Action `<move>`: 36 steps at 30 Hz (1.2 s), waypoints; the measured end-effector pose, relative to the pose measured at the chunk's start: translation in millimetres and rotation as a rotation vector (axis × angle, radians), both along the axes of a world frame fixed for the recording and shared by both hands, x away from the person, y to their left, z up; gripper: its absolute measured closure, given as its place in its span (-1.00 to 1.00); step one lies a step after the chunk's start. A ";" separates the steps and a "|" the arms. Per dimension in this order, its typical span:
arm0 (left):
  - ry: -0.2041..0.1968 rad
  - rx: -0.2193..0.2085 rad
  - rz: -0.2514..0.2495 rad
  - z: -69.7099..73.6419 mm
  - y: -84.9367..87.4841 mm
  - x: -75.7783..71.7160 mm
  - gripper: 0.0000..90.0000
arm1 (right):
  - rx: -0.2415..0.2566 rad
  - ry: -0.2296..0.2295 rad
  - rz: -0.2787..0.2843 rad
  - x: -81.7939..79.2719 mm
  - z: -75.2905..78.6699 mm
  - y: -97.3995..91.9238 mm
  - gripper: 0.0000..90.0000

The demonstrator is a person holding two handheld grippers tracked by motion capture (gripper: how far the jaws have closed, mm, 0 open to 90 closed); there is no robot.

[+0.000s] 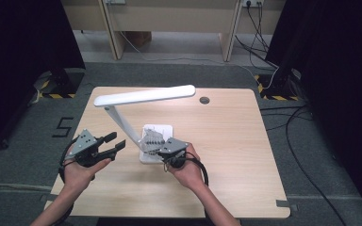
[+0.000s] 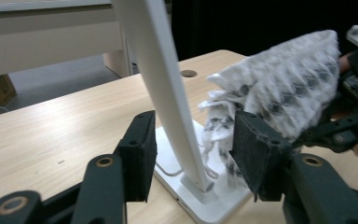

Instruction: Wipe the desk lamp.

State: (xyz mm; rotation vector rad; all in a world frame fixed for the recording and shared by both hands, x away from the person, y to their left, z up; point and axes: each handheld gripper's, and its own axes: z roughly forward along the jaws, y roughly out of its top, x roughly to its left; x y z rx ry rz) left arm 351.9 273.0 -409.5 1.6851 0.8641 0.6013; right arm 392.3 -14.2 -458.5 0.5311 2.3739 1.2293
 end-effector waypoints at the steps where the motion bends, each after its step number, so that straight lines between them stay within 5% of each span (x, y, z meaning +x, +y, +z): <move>1: 0.001 -0.004 0.004 0.4 0.3 1.4 0.03 | -0.001 0.001 -0.004 0.4 0.0 -0.2 0.88; 19: -0.014 -0.055 0.009 11.4 -6.1 16.1 -0.06 | 0.019 0.036 -0.065 11.7 0.1 -3.5 0.87; 36: -0.042 -0.068 0.027 19.1 -8.1 24.4 0.07 | 0.037 0.079 -0.055 20.0 -2.7 10.7 0.86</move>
